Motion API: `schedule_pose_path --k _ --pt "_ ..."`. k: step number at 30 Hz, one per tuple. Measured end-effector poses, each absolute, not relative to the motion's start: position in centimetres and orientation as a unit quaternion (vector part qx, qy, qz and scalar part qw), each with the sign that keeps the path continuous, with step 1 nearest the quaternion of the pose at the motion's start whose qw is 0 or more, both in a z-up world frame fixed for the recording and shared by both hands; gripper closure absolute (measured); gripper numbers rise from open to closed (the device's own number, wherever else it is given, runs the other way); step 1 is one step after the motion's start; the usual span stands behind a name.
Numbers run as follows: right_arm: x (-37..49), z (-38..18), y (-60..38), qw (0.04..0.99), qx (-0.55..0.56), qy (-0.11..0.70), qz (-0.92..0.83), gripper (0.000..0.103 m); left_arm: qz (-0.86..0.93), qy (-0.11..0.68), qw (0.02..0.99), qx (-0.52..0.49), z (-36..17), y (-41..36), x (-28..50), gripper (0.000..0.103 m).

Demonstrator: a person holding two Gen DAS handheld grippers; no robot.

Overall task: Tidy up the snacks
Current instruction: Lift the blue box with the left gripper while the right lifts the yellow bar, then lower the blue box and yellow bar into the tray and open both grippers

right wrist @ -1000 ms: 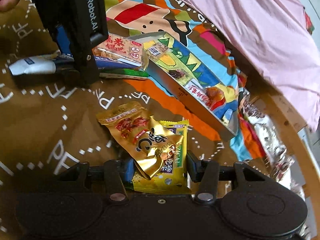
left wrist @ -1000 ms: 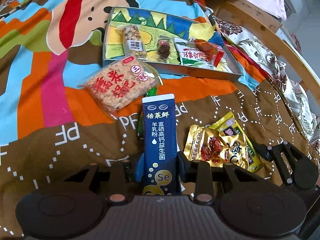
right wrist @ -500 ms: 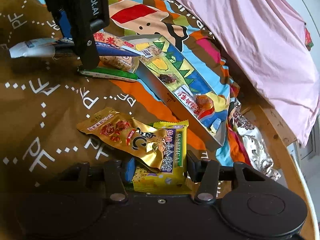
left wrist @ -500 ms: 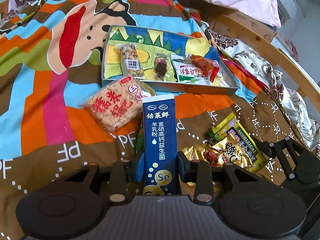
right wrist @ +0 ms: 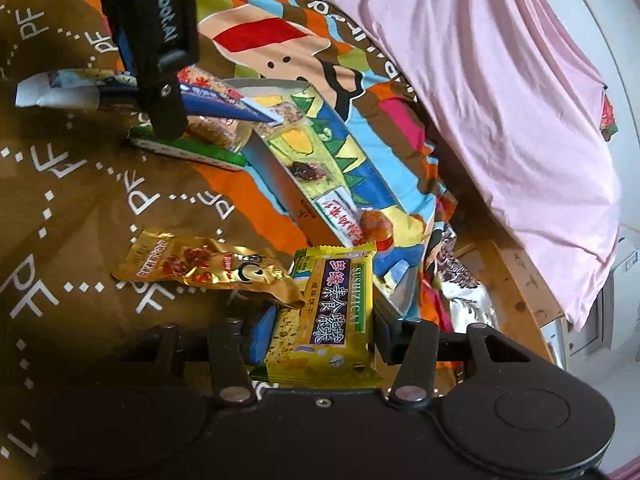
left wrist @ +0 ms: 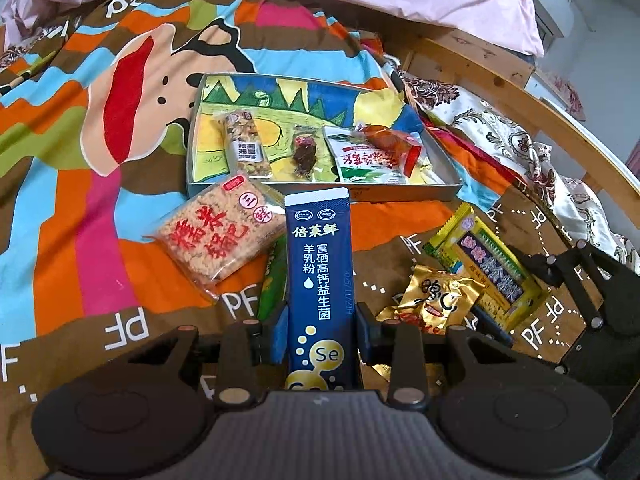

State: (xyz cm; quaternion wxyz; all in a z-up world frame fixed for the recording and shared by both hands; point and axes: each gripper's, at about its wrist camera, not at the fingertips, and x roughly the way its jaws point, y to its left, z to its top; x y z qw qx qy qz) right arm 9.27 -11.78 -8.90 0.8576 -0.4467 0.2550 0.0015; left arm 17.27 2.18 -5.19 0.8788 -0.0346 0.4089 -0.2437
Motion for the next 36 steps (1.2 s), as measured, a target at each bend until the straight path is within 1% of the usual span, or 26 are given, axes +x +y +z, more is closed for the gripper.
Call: schedule_pose_path --k 8,13,20,30,36 --pt "9.2 -8.6 -11.8 0.861 -0.447 0.243 0.006 0.052 -0.253 0.389 0.885 -0.032 -4.9 1.7 17.0 0.066" --pt "9.3 -9.2 -11.8 0.855 -0.457 0.246 0.006 0.053 -0.254 0.394 0.883 -0.024 -5.2 1.4 17.0 0.066" --pt "9.3 -8.4 -12.0 0.854 -0.466 0.23 -0.001 0.053 -0.252 0.389 0.886 -0.027 -5.1 1.4 17.0 0.066" --pt "11.7 -6.1 -13.4 0.859 -0.478 0.181 -0.01 0.052 -0.227 0.352 0.907 -0.05 -3.8 1.2 19.5 0.066" --pt "15.6 -5.0 -13.6 0.882 -0.454 0.121 -0.021 0.052 -0.211 0.314 0.924 -0.063 -2.5 -0.1 23.5 0.066"
